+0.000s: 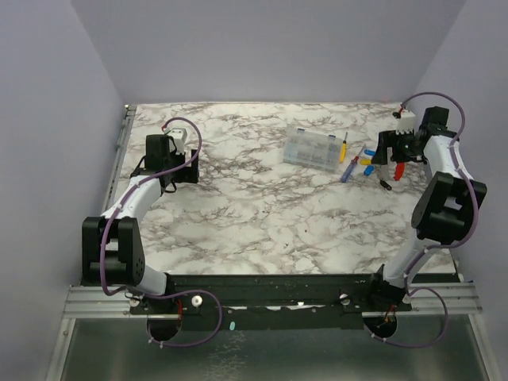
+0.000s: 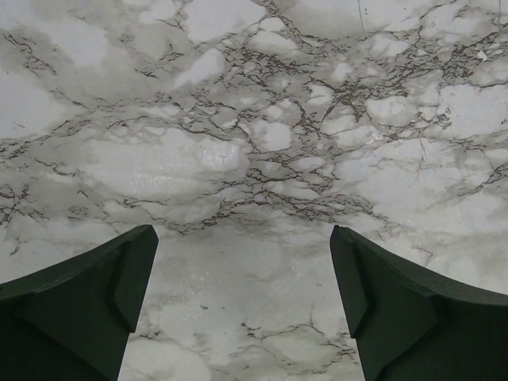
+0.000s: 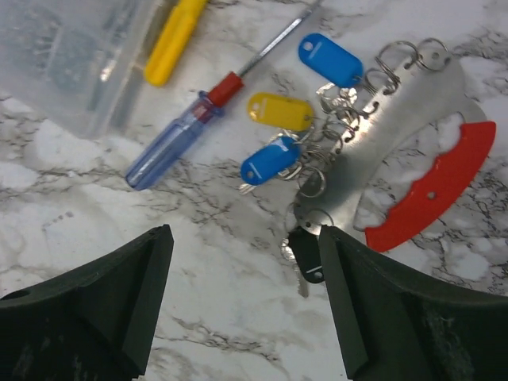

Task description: Remove the keys from the keyring

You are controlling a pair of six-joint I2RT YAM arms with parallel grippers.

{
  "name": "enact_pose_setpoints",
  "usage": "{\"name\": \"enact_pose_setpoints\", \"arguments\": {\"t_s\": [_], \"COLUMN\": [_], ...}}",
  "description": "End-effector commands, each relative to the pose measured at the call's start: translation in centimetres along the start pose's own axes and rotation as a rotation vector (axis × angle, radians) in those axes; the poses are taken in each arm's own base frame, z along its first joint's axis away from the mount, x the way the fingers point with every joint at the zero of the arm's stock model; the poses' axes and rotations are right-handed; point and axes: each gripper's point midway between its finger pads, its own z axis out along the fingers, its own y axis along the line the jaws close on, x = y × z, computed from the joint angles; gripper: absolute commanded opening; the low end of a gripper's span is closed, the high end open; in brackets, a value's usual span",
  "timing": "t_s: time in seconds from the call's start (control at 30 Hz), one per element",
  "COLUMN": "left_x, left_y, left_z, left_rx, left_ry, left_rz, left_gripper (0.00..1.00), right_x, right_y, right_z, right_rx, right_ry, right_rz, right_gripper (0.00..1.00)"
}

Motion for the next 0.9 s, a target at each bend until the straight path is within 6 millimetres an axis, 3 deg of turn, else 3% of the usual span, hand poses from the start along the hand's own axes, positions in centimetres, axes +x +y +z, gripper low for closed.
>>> {"name": "enact_pose_setpoints", "arguments": {"t_s": [0.0, 0.13, 0.4, 0.6, 0.87], "left_x": [-0.6, -0.8, -0.7, -0.8, -0.8], "left_y": [-0.5, -0.4, -0.6, -0.6, -0.7], "left_z": [-0.6, -0.7, -0.6, -0.7, -0.7], "left_rx": [0.028, 0.025, 0.034, 0.035, 0.037], "left_ry": [-0.033, -0.039, -0.038, -0.040, -0.041], "left_rz": [0.007, 0.009, 0.010, 0.011, 0.011], "left_gripper": [0.99, 0.99, 0.99, 0.99, 0.99], "right_x": [2.5, 4.0, 7.0, 8.7, 10.1], "right_y": [-3.6, -4.9, -5.4, -5.2, -4.7], "right_z": [1.2, 2.8, 5.0, 5.4, 5.8], "right_rx": [0.118, 0.131, 0.107, 0.097, 0.068], "right_ry": [0.134, 0.192, 0.256, 0.292, 0.320], "right_rz": [0.053, 0.052, 0.040, 0.020, 0.018], "right_gripper": [0.79, 0.68, 0.63, 0.61, 0.48]}}
